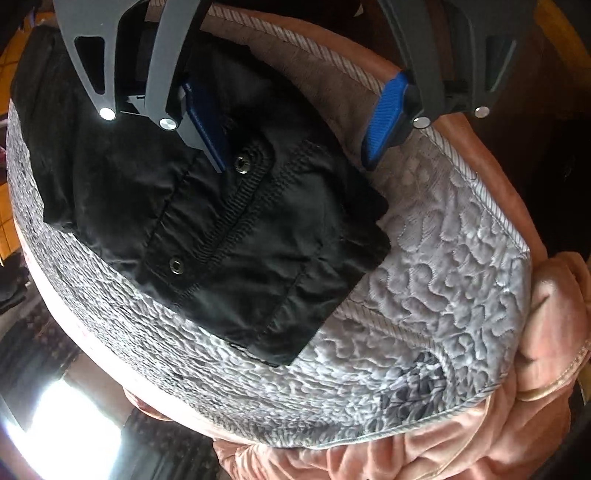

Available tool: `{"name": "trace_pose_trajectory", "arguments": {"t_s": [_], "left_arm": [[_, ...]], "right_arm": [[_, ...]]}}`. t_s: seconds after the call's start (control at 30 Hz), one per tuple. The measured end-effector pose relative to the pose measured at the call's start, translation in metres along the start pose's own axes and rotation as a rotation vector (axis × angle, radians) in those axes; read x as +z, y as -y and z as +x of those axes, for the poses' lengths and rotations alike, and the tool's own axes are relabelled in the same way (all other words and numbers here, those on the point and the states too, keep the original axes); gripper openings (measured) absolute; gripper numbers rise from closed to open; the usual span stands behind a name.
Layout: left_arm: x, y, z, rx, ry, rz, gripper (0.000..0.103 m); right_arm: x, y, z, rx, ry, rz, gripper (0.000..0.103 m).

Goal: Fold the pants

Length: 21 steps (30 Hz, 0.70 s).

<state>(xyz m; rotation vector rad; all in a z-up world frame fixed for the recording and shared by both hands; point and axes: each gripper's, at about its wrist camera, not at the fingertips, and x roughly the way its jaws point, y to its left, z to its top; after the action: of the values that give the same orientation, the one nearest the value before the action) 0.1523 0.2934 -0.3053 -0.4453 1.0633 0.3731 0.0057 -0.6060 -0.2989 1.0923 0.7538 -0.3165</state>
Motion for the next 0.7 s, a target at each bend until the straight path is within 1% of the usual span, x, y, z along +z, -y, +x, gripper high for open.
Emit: {"name": "trace_pose_trajectory", "arguments": {"t_s": [0.03, 0.1, 0.2, 0.33, 0.5, 0.63, 0.7], "left_arm": [[-0.002, 0.002, 0.0, -0.003, 0.005, 0.012, 0.077], [-0.005, 0.005, -0.001, -0.002, 0.011, 0.021, 0.084], [-0.007, 0.004, 0.0, -0.013, 0.005, 0.004, 0.085], [-0.005, 0.005, 0.002, -0.01, -0.005, -0.009, 0.085], [-0.001, 0.011, 0.003, 0.01, -0.007, 0.012, 0.086], [0.001, 0.016, 0.006, 0.008, -0.004, 0.006, 0.086], [0.001, 0.016, 0.006, 0.008, 0.002, -0.001, 0.088]], "right_arm": [[0.002, 0.007, -0.001, 0.026, -0.002, 0.034, 0.038], [0.003, 0.023, 0.003, 0.077, -0.019, 0.101, 0.044], [-0.001, 0.036, 0.013, 0.111, -0.035, 0.147, 0.048], [-0.006, 0.051, 0.029, 0.153, -0.048, 0.202, 0.049], [-0.013, 0.056, 0.041, 0.194, -0.056, 0.226, 0.05], [-0.016, 0.06, 0.049, 0.235, -0.049, 0.245, 0.05], [-0.016, 0.053, 0.049, 0.274, -0.049, 0.237, 0.055]]}}
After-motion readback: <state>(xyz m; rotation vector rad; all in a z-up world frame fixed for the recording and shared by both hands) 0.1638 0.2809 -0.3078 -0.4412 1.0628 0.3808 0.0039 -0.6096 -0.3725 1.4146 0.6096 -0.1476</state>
